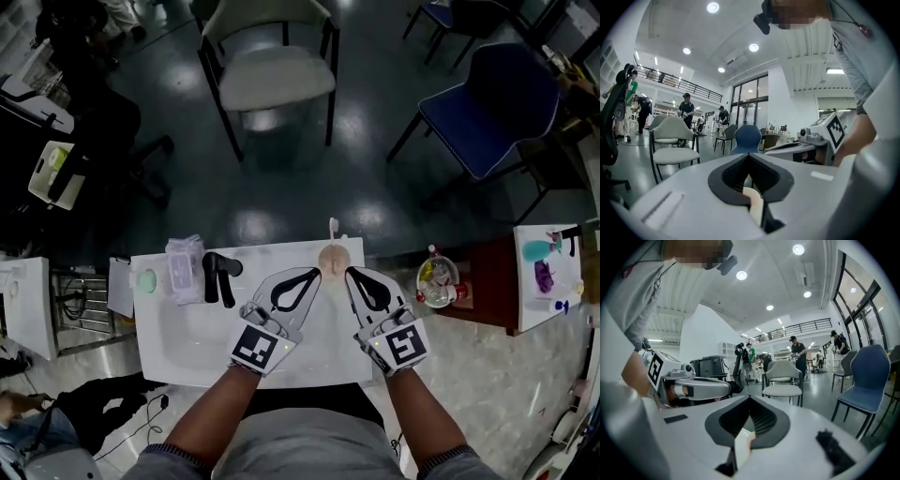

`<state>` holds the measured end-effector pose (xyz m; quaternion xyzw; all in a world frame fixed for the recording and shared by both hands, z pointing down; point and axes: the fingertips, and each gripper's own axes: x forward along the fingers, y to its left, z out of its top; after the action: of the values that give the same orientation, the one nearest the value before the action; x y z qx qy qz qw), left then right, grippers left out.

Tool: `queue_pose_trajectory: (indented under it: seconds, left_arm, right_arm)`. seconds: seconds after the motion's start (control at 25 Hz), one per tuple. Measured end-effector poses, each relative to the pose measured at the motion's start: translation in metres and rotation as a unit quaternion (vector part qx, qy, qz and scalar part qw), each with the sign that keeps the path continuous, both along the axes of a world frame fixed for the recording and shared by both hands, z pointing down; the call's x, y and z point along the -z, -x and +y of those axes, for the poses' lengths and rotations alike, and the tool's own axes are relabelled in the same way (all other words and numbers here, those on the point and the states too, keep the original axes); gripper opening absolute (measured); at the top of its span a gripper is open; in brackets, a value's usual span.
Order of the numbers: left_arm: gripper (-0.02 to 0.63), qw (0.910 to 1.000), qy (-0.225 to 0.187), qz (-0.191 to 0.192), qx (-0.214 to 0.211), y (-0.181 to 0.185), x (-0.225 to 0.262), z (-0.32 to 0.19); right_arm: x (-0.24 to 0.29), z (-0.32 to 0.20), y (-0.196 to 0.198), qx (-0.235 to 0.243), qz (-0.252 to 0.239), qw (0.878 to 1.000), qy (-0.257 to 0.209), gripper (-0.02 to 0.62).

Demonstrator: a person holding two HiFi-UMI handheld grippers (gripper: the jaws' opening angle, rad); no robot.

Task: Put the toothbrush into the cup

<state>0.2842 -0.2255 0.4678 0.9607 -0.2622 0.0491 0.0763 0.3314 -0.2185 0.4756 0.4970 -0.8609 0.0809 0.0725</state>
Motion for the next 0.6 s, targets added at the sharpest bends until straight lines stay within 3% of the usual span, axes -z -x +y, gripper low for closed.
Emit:
queue_pose_trajectory:
  seconds: [0.36, 0.6]
  left_arm:
    - [0.008, 0.9985, -0.039, -0.024, -0.029, 0.01, 0.055, 0.067]
    - [0.008, 0.9991, -0.016, -0.016, -0.036, 0.015, 0.082, 0.101]
  right_arm:
    - [0.062, 0.069, 0.013, 0.052, -0.02, 0.998, -0.012, 0.014]
    - [0.087, 0.102, 0.021, 0.069, -0.028, 0.997, -0.02, 0.014]
